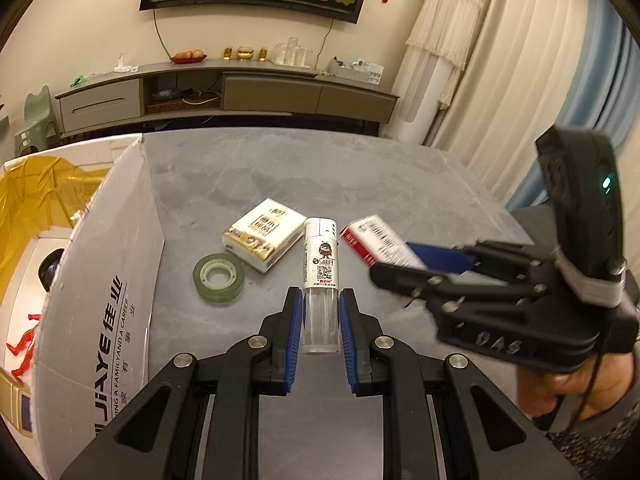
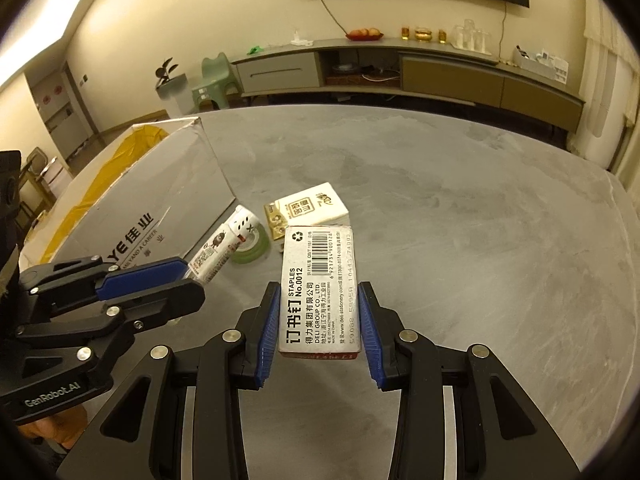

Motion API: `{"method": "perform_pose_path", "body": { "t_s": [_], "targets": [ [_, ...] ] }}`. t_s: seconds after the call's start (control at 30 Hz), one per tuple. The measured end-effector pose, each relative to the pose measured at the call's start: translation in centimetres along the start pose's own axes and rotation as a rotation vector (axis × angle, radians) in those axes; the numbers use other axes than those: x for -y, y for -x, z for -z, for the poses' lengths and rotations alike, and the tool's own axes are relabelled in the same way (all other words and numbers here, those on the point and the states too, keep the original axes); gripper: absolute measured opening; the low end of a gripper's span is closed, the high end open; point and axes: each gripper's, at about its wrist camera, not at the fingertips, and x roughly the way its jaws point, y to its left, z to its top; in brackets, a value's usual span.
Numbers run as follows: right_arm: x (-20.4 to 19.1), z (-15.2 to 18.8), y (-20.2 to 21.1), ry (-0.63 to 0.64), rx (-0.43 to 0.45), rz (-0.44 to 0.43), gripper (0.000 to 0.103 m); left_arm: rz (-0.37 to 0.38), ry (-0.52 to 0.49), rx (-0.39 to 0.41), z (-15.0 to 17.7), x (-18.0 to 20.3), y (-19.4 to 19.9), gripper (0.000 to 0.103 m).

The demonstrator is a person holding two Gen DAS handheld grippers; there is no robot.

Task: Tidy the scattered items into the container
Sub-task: 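Carry the staple box and glass vial toward the yellow-lined box with both tools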

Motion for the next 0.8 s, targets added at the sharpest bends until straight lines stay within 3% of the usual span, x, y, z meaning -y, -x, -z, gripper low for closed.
{"method": "perform_pose_path", "body": {
  "t_s": [0.5,0.8],
  "targets": [
    [-2.3,2.6,4.2,-0.136,0.079,-0.027,0.039,0.074,-0.008,0.079,0.2,1.0,5.2,0.02],
    [-4.4,2.4,6.3,-0.115,0.109,-0.027,0.039,0.125,-0.017,0.151,0.5,1.4,9.7,0.02]
  ]
}}
